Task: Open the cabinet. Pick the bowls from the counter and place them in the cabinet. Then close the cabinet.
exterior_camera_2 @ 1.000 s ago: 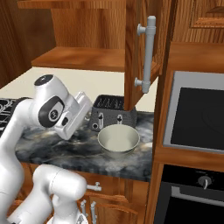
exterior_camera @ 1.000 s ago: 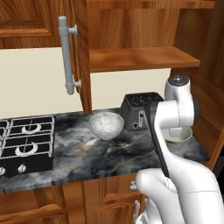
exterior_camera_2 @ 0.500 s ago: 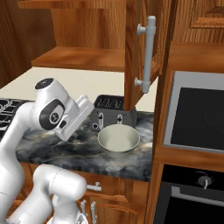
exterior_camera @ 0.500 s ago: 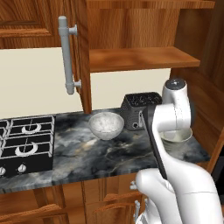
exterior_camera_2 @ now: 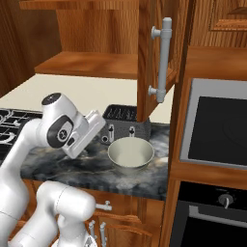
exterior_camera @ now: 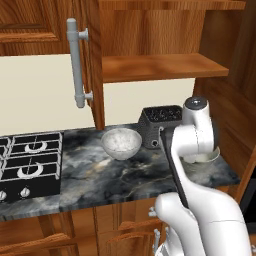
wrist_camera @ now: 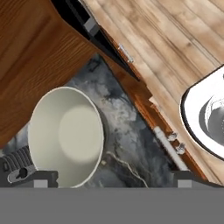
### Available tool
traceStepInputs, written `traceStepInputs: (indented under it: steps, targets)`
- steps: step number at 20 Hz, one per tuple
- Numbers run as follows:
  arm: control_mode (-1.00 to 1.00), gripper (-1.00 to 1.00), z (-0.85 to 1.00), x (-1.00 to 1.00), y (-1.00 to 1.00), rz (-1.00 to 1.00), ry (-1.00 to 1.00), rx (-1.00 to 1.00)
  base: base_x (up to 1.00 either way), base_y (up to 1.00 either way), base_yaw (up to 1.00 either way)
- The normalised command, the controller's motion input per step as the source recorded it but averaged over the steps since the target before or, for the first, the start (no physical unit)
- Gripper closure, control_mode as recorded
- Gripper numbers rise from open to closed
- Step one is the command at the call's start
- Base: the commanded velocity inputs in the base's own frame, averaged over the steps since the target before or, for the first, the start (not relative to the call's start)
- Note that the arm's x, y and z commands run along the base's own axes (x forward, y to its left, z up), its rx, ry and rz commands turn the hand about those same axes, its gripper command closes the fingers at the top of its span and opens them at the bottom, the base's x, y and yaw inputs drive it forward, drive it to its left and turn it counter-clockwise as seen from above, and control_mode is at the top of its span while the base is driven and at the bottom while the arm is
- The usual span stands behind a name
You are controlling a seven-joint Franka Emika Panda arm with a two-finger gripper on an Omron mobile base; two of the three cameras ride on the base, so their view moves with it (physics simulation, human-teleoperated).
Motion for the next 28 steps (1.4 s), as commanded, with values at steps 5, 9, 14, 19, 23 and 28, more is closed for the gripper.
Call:
traceStepInputs:
  steps: [5, 9, 14, 19, 23, 28]
  targets:
    - [-1.0, -1.0, -0.29, 0.26, 0.0, -0.16, 0.0, 0.06, 0.0, 0.0, 0.0]
    - [-1.0, -1.0, -0.23, 0.4, 0.0, -0.05, -0.01, 0.01, 0.0, 0.0, 0.0]
    - [-1.0, -1.0, -0.21, 0.48, 0.0, -0.03, 0.0, 0.0, 0.0, 0.0, 0.0]
    - [-1.0, -1.0, -0.24, 0.49, -0.01, -0.01, 0.0, 0.0, 0.0, 0.0, 0.0]
    - [-1.0, -1.0, -0.29, 0.44, -0.01, 0.0, 0.0, 0.0, 0.0, 0.0, 0.0]
    - [-1.0, -1.0, -0.23, 0.33, -0.11, 0.0, 0.0, 0.0, 0.0, 0.0, 0.0]
